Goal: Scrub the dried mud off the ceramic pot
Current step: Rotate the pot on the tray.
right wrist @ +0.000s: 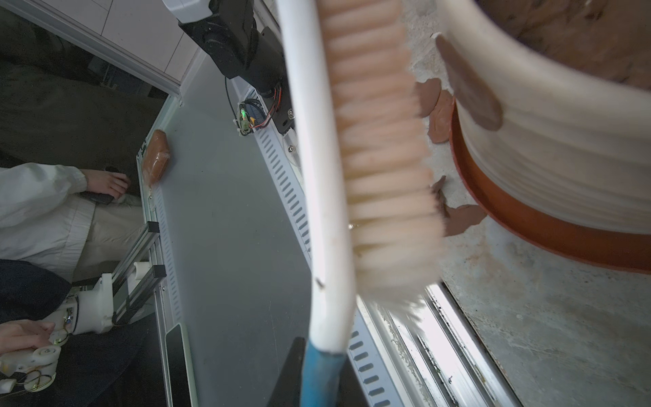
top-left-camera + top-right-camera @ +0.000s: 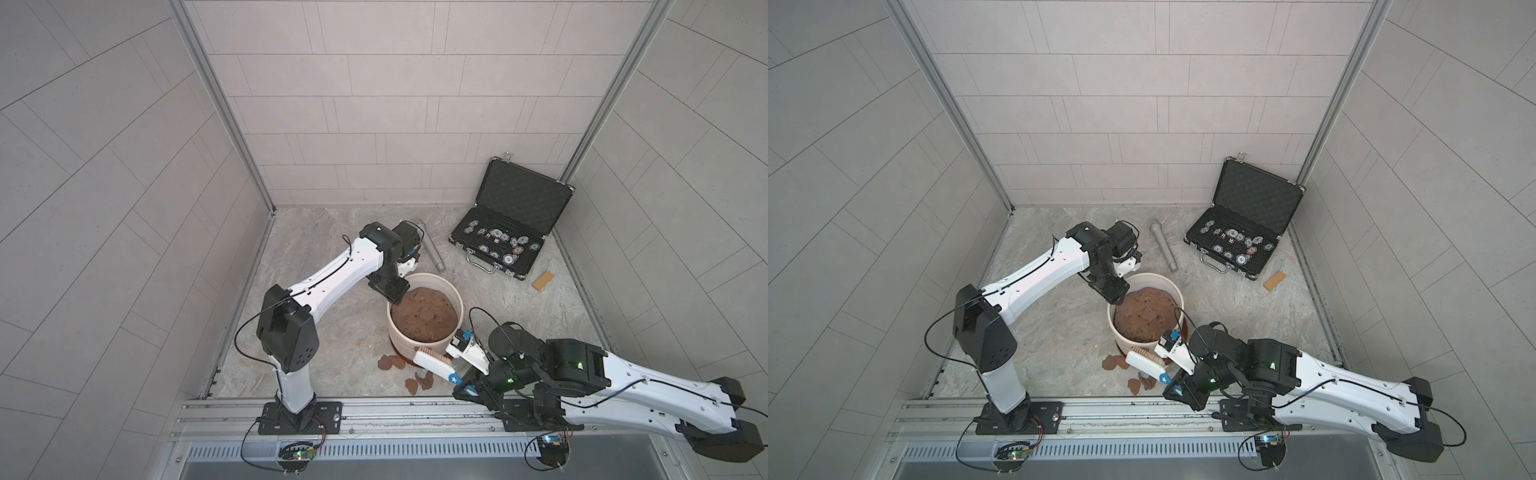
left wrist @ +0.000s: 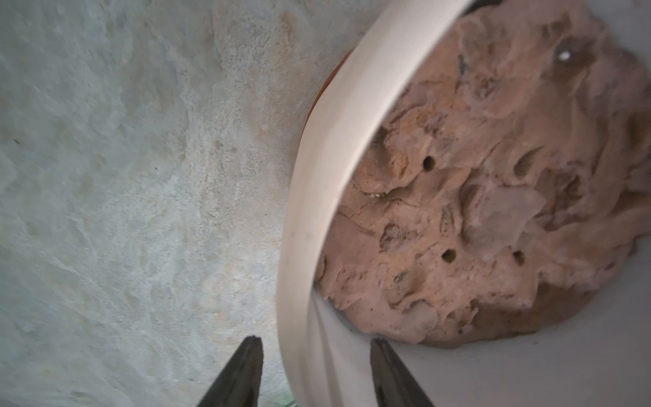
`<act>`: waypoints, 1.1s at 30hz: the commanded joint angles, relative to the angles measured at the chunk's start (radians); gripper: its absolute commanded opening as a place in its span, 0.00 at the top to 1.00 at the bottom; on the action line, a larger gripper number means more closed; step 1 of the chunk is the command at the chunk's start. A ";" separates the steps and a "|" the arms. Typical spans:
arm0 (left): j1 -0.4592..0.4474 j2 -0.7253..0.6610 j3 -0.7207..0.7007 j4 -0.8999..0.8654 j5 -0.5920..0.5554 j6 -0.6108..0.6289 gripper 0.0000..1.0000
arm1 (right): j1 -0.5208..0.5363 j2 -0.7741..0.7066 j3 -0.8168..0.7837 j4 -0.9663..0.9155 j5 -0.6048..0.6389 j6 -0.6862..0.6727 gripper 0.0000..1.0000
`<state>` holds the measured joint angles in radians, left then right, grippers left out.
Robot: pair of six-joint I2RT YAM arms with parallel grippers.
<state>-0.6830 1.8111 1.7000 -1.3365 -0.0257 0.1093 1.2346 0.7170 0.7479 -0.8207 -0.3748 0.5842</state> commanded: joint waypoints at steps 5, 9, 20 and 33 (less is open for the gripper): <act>-0.027 0.009 0.021 -0.026 0.047 0.038 0.75 | -0.002 -0.017 -0.011 0.009 0.001 -0.002 1.00; -0.033 -0.020 -0.001 -0.022 0.078 0.063 0.83 | -0.001 -0.038 -0.023 0.014 0.005 0.002 1.00; -0.046 -0.032 -0.008 -0.023 0.113 0.079 0.68 | -0.001 0.044 -0.027 0.013 -0.017 -0.025 1.00; -0.045 -0.039 -0.022 -0.024 0.138 0.081 0.63 | -0.001 0.168 0.003 0.074 0.086 -0.030 1.00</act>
<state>-0.7155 1.8019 1.6909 -1.3212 0.0376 0.1734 1.2358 0.8696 0.7315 -0.7624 -0.3542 0.5529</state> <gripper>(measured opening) 0.367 0.157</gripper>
